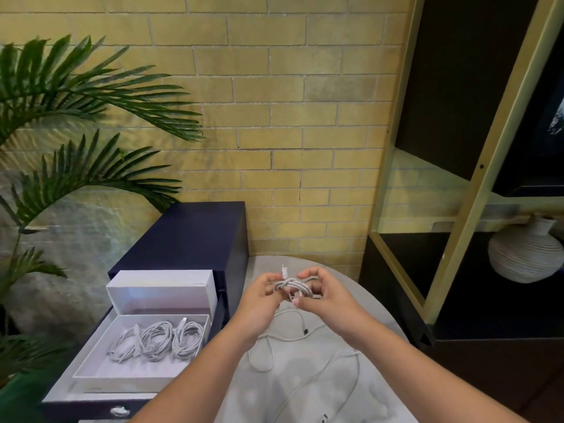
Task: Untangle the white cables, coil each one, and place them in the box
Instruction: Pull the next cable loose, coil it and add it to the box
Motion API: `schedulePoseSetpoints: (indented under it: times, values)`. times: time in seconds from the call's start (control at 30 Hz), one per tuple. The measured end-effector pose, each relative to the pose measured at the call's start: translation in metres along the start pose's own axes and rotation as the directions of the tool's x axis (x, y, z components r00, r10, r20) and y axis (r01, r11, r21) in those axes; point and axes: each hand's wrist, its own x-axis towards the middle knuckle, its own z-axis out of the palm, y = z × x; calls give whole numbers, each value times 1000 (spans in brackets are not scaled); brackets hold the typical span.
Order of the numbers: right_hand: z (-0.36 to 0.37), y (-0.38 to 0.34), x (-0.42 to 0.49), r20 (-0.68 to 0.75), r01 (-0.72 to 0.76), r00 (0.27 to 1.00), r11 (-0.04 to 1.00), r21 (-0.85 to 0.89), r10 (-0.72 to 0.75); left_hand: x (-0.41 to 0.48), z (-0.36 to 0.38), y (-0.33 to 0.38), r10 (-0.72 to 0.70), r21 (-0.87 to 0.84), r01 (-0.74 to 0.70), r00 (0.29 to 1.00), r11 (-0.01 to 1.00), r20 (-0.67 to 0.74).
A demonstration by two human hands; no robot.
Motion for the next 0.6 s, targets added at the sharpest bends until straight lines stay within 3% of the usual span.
schedulePoseSetpoints:
  times: [0.1,0.23,0.4,0.6]
  values:
    - [-5,2,5,-170,66,979,968,-242,-109,-2,-6,0,8,-19,-7,996,1000,88]
    - [-11,6,7,-213,163,903,756,-634,-373,-2,-9,-1,-1,-42,6,994,999,105]
    - [-14,7,8,-180,188,895,711,-678,-408,-1,-3,4,78,180,-89,995,980,69]
    - [-24,9,11,-82,180,917,587,-789,-391,-3,0,6,237,456,-231,971,860,45]
